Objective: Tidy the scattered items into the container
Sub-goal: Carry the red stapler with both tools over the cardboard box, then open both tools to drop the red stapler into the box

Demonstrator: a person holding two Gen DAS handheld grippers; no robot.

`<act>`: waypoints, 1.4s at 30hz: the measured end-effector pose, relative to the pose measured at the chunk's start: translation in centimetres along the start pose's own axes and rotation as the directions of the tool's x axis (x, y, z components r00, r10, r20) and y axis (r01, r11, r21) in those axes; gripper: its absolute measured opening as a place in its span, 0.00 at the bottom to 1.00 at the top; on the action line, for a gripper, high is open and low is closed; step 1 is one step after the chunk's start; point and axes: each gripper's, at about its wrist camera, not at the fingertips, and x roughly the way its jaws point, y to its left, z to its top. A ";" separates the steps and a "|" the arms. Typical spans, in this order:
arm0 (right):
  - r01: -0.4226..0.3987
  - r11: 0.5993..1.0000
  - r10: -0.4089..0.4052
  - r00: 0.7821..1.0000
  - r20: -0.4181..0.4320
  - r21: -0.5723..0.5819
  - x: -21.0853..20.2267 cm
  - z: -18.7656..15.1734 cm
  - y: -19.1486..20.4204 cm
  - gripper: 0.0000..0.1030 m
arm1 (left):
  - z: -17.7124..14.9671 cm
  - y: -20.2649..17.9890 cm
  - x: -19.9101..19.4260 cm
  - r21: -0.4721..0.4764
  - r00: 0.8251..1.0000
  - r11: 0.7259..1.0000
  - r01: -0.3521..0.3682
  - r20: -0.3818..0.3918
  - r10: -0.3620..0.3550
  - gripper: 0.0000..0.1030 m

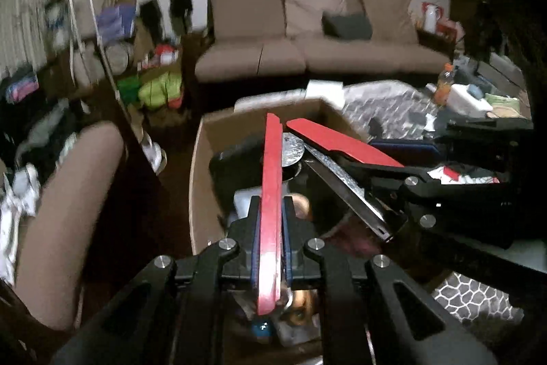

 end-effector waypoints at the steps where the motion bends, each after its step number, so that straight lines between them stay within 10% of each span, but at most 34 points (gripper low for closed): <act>1: -0.010 1.000 0.010 1.000 -0.020 0.007 0.8 0.1 -0.1 0.21 | 0.0 0.3 0.4 -0.008 1.000 1.000 -0.001 -0.013 0.001 0.10; 17: -0.115 0.983 0.138 0.977 -0.165 0.141 6.9 1.8 -3.6 0.24 | 1.2 2.3 4.4 -0.123 0.987 0.992 -0.005 -0.157 -0.015 0.18; 19: -0.143 0.978 0.166 0.974 -0.152 0.151 5.2 1.3 -4.2 0.28 | 1.3 2.9 3.1 -0.160 0.989 0.987 0.004 -0.143 -0.027 0.33; 21: -0.161 0.973 0.179 0.979 -0.101 0.165 2.4 0.6 -5.2 0.43 | 1.1 3.4 0.3 -0.196 0.998 0.980 0.026 -0.045 -0.036 0.77; 23: -0.147 0.975 0.155 0.987 -0.037 0.168 -0.7 -0.3 -6.5 0.62 | 0.6 3.8 -2.5 -0.221 0.997 0.974 0.050 0.061 -0.037 0.83; 28: -0.004 0.986 0.001 1.000 0.020 0.166 -8.0 -3.5 -11.0 0.68 | -0.2 3.2 -5.9 -0.268 0.966 0.936 0.227 0.181 -0.182 0.85; 35: 0.183 0.940 -0.189 0.982 -0.005 0.289 -14.3 -11.1 -18.9 0.76 | -0.4 -5.6 -5.8 -0.130 0.912 0.906 0.403 0.137 -0.386 0.89; 42: 0.219 0.812 -0.202 0.975 -0.092 0.540 -15.9 -20.6 -26.3 0.76 | -1.9 -15.5 -2.3 0.040 0.932 0.931 0.364 -0.028 -0.363 0.89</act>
